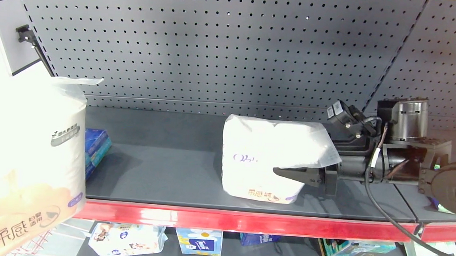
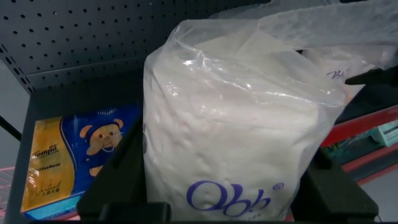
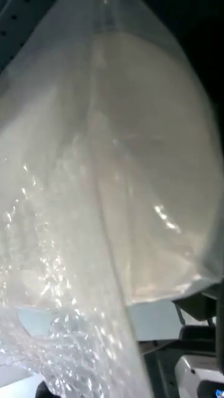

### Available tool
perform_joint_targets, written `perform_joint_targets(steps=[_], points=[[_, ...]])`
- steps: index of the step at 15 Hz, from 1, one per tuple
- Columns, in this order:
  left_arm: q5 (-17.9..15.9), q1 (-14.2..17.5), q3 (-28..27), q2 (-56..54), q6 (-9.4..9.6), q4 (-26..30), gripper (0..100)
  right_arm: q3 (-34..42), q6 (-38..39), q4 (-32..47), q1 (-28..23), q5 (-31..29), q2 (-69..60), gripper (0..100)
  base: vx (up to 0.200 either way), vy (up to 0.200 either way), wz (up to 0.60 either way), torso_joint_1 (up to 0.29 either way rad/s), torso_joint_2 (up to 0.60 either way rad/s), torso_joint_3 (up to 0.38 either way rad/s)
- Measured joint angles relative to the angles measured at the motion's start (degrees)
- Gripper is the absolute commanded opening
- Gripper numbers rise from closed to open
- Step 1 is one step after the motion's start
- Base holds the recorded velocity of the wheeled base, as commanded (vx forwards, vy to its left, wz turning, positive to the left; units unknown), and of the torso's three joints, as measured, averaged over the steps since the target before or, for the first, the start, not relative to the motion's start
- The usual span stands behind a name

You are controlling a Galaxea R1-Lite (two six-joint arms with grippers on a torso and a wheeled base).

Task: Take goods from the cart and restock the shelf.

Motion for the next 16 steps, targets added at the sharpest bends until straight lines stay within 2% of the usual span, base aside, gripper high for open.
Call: perform_joint_targets(steps=[4,11,12,16], points=[[0.1,0.0,-0.4,-0.1,0.0,0.0,0,3.8,0.2,0.1,1.9,-1.1,-3.0,0,0.0,0.0,0.0,0.0,0.0,0.0],[0.1,0.1,-0.7,-0.1,0.0,0.0,0,4.9,-0.2,0.0,2.7,-1.5,-3.9,0,0.0,0.0,0.0,0.0,0.0,0.0],[0.1,0.0,-0.7,-0.1,0.0,0.0,0,4.9,-0.2,0.1,2.7,-1.5,-3.9,100,0.0,0.0,0.0,0.0,0.0,0.0],[0.1,0.1,-0.7,0.0,-0.02,0.0,0,5.0,0.4,0.7,2.8,-1.8,-3.8,100,0.0,0.0,0.0,0.0,0.0,0.0]])
